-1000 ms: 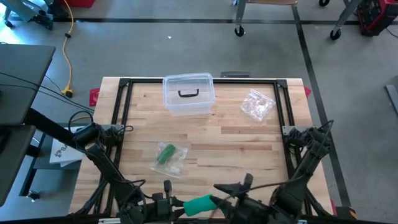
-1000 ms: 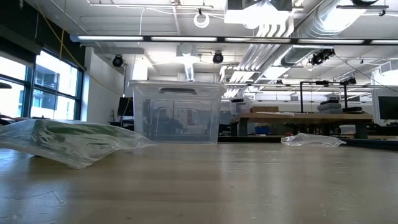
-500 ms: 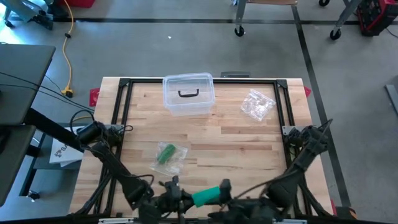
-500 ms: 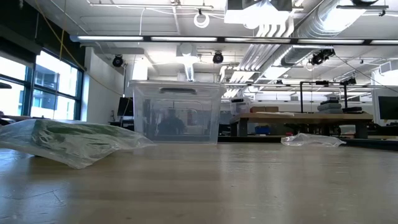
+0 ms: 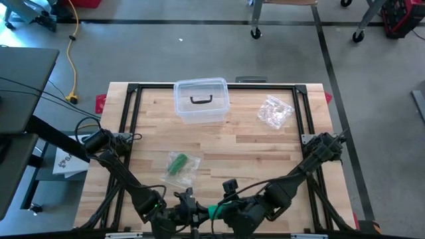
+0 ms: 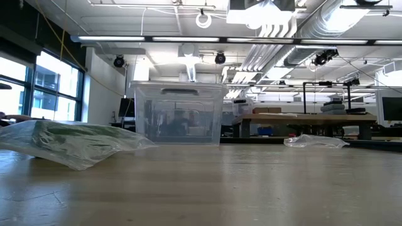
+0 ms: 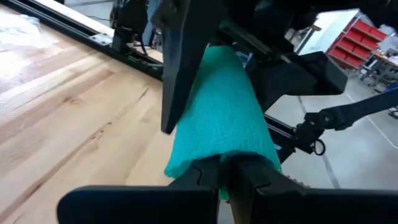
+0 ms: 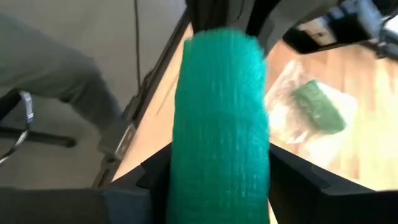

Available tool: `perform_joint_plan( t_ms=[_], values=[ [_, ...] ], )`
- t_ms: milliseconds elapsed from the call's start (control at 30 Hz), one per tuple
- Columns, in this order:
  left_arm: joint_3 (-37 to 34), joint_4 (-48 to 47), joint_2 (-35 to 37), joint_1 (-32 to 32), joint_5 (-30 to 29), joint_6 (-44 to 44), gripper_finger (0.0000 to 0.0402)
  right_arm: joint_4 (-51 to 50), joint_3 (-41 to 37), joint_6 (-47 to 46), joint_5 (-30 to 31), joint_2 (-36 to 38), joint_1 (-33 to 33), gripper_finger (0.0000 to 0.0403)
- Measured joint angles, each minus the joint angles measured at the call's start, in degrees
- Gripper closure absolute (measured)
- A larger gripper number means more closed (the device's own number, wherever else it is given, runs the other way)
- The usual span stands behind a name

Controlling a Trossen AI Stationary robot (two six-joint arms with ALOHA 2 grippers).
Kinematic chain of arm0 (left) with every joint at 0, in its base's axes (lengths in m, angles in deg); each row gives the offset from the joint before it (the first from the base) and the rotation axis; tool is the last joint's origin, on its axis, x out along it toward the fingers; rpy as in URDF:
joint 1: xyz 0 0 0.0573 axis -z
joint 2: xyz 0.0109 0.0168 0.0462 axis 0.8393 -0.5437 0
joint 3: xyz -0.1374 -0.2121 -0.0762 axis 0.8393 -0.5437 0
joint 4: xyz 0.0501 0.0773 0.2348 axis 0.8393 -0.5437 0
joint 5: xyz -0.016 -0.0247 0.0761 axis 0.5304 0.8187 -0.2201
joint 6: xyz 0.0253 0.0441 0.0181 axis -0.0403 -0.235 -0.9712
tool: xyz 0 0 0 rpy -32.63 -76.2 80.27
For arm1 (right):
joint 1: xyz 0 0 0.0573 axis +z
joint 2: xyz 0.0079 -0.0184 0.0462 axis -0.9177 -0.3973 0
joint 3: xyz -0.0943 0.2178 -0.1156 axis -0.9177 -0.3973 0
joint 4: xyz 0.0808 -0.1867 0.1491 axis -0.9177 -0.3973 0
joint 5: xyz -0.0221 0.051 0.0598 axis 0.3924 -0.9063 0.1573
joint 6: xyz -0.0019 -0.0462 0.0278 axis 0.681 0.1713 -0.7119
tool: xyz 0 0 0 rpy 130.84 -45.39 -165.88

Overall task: Roll bandage
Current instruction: Roll the dark green bandage

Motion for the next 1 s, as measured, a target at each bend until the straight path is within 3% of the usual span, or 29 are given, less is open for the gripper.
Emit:
perform_joint_plan(
  t_ms=[167,433,567,700,867,1000],
  values=[
    [0.07,0.51,0.02,0.23,0.56,-1.54,0.0396,0.17,-0.02,-0.09,-4.04,-0.21,0.05,0.0229],
    [0.08,-0.51,0.04,0.66,0.83,-2.15,0.0396,0.23,-0.02,-1.19,-3.90,-0.26,0.53,0.0378],
    [0.15,-2.14,0.11,0.57,2.12,-3.83,0.0379,-0.50,-0.04,-3.74,-3.97,-0.14,0.59,0.0371],
    [0.24,-9.91,0.32,0.39,2.25,-1.67,0.0332,-5.55,-0.13,-7.28,-3.09,0.55,1.19,0.0374],
    [0.02,-28.34,0.15,0.72,7.05,9.54,0.0274,-13.39,-0.20,-11.29,-0.72,1.41,3.72,0.0381],
    [0.02,-41.32,0.39,0.37,8.77,21.42,0.0254,-15.06,-6.63,-13.56,2.54,1.73,4.52,0.0377]
  ],
)
